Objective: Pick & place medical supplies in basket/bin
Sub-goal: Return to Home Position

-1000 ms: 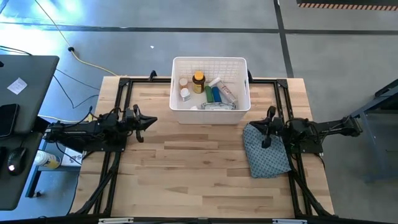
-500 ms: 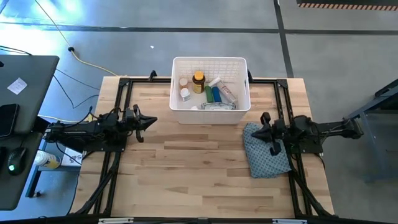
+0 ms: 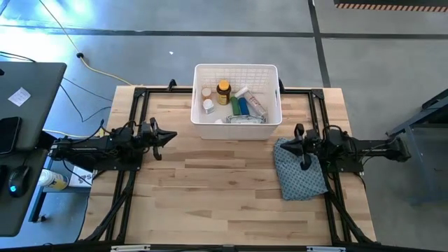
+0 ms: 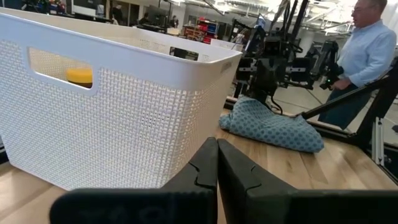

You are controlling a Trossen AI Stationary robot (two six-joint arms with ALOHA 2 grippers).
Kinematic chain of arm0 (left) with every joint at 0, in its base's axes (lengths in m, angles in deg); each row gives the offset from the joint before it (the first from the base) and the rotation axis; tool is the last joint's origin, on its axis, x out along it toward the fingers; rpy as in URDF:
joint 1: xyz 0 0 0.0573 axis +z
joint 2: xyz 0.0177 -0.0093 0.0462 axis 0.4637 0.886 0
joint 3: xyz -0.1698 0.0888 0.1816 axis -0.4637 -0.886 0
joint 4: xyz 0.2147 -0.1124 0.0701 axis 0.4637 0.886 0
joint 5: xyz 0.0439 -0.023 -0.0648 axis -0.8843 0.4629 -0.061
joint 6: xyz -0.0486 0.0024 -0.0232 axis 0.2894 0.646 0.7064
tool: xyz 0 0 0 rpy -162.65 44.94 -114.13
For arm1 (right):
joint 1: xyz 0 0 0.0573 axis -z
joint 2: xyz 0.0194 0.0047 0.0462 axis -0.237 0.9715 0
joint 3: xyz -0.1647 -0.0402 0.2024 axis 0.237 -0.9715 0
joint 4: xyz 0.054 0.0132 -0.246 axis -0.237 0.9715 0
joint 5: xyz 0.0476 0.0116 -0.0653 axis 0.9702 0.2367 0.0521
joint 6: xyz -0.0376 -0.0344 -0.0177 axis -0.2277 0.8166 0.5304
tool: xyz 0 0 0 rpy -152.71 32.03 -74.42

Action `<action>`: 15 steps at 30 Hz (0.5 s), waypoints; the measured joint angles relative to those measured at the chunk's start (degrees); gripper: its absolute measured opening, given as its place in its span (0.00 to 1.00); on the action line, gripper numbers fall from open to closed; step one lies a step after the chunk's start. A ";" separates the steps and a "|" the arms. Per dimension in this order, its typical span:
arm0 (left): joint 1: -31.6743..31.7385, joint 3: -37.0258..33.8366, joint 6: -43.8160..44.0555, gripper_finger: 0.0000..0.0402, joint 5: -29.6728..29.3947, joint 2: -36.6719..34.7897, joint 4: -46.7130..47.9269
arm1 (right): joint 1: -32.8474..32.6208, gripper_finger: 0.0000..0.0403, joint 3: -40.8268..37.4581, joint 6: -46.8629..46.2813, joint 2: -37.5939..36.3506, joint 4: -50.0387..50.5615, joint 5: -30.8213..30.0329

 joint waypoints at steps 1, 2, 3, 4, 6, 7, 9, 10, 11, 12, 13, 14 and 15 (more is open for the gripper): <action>0.00 0.00 -0.01 0.10 0.00 0.00 0.00 | 0.00 0.00 0.00 0.01 -0.02 0.00 -0.24; 0.00 0.00 -0.01 0.10 0.00 0.00 0.00 | 0.00 0.00 0.00 0.02 -0.02 -0.02 -0.43; 0.00 0.00 -0.01 0.10 0.01 0.00 -0.01 | 0.00 0.00 0.00 0.02 -0.02 0.02 -0.49; 0.00 0.00 -0.01 0.10 0.02 0.00 0.00 | 0.00 0.00 0.00 0.02 -0.02 0.10 -0.49; 0.00 0.00 -0.01 0.10 0.00 0.00 -0.01 | 0.00 0.00 0.00 0.02 -0.02 0.09 -0.52; 0.00 0.00 -0.01 0.11 0.00 0.02 0.00 | 0.00 0.00 0.00 0.02 -0.02 0.09 -0.52; 0.00 0.00 -0.01 0.11 0.00 0.01 -0.02 | 0.00 0.00 0.00 0.02 -0.02 0.11 -0.53; 0.00 0.00 -0.01 0.11 0.00 0.02 0.00 | 0.00 0.00 0.00 0.02 -0.02 0.09 -0.53; 0.00 0.00 -0.01 0.11 0.01 0.00 0.00 | 0.00 0.00 0.00 0.02 -0.02 0.09 -0.53; 0.00 0.00 -0.01 0.11 0.00 0.00 0.00 | 0.00 0.00 0.00 0.02 -0.02 0.09 -0.51; 0.00 0.00 -0.01 0.12 0.00 0.00 0.00 | 0.00 0.00 0.00 0.02 -0.02 0.09 -0.51; 0.00 0.00 -0.01 0.12 0.01 0.01 -0.01 | 0.00 0.00 0.00 0.02 -0.02 0.09 -0.53; 0.00 0.00 -0.01 0.12 0.01 0.00 0.00 | 0.00 0.00 0.00 0.02 -0.02 0.09 -0.52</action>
